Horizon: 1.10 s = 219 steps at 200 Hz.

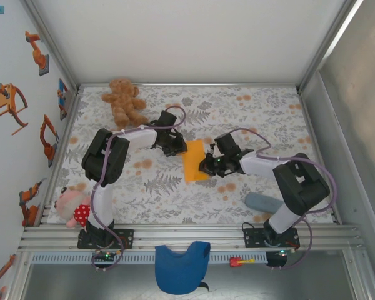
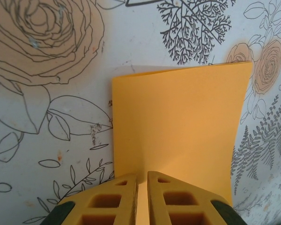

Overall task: Fold a paper plane with a square sheet of paper (pick it up from the middle)
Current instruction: Perform the second fold on the square sheet of paper at the center of the table.

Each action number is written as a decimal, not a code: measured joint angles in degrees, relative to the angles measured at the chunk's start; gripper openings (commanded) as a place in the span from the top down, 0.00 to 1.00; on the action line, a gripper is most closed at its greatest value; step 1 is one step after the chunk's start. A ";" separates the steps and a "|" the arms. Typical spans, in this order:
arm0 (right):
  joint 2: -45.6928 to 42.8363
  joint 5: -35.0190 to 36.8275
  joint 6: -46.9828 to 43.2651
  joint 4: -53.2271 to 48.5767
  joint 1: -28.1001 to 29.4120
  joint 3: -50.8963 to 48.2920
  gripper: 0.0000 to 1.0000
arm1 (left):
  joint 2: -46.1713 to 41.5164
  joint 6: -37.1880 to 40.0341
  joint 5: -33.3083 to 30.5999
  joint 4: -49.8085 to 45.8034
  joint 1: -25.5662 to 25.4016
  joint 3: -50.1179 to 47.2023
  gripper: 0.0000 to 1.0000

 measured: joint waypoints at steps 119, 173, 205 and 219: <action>10.01 -0.13 1.68 7.78 1.42 5.51 1.00 | 0.00 -0.04 0.02 0.02 0.00 0.00 0.86; 10.73 0.90 1.68 8.02 1.42 5.75 1.00 | 0.00 -0.04 0.07 0.04 0.00 0.00 0.85; 11.08 1.20 1.68 8.50 1.42 5.81 1.00 | 0.00 -0.04 0.07 0.04 0.00 0.00 0.85; 11.08 1.40 1.68 8.70 1.42 5.84 1.00 | 0.00 -0.04 0.07 0.07 0.00 0.00 0.85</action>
